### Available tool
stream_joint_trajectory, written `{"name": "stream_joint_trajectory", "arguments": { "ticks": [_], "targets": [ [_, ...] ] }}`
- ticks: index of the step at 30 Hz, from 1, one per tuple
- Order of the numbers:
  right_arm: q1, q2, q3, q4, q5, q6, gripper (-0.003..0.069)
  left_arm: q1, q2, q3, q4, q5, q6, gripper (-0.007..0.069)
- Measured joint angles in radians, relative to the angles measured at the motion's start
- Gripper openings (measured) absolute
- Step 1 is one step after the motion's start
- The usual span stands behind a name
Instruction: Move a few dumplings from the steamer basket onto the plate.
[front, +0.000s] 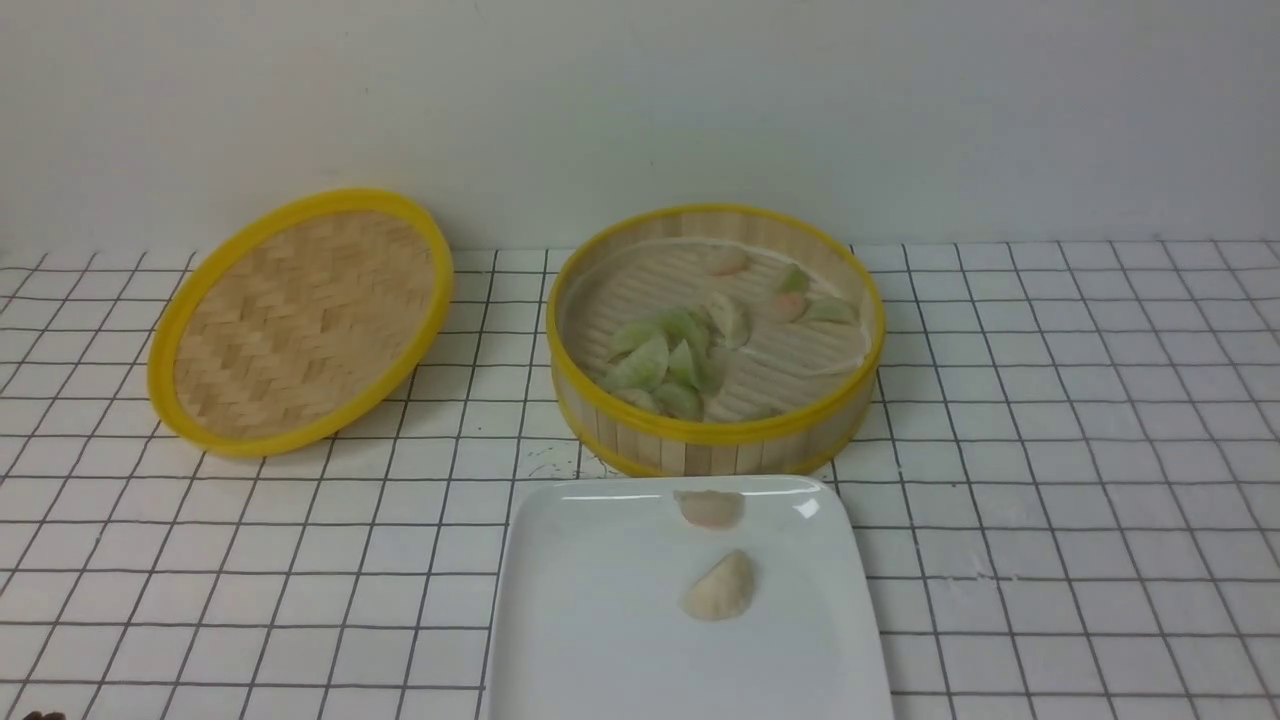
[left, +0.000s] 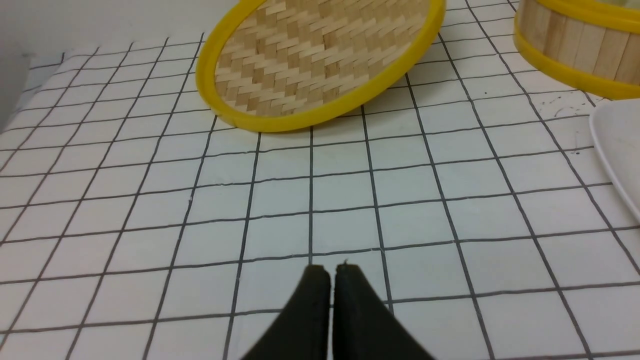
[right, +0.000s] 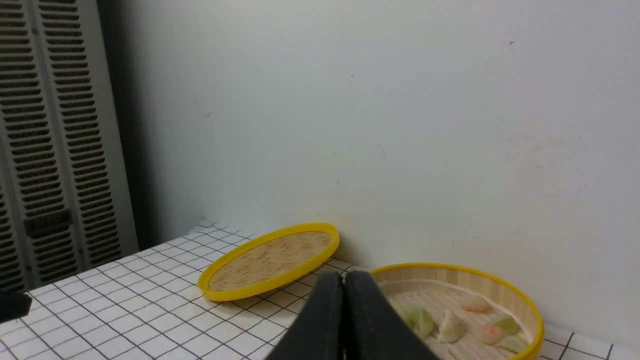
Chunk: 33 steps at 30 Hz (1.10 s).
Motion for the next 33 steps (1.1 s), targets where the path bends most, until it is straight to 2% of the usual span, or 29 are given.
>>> {"name": "stream_joint_trajectory", "arguments": {
  "ticks": [3, 11, 15, 18, 33],
  "targets": [
    [-0.036, 0.0, 0.011, 0.005, -0.003, -0.018, -0.0014, 0.0, 0.0, 0.0, 0.0, 0.0, 0.0, -0.0006],
    [-0.459, 0.0, 0.216, -0.018, -0.005, -0.03, -0.0014, 0.0, 0.0, 0.0, 0.0, 0.0, 0.0, -0.0006],
    [-0.573, 0.0, 0.356, -0.019, -0.002, -0.034, -0.0013, 0.0, 0.0, 0.0, 0.0, 0.0, 0.0, -0.0006],
    [-0.601, 0.001, 0.386, -0.018, -0.013, -0.034, -0.0011, 0.0, 0.0, 0.0, 0.0, 0.0, 0.0, -0.0006],
    [-0.602, 0.001, 0.387, -0.017, -0.027, -0.025, -0.001, 0.0, 0.0, 0.0, 0.0, 0.0, 0.0, -0.0006]
  ]
}}
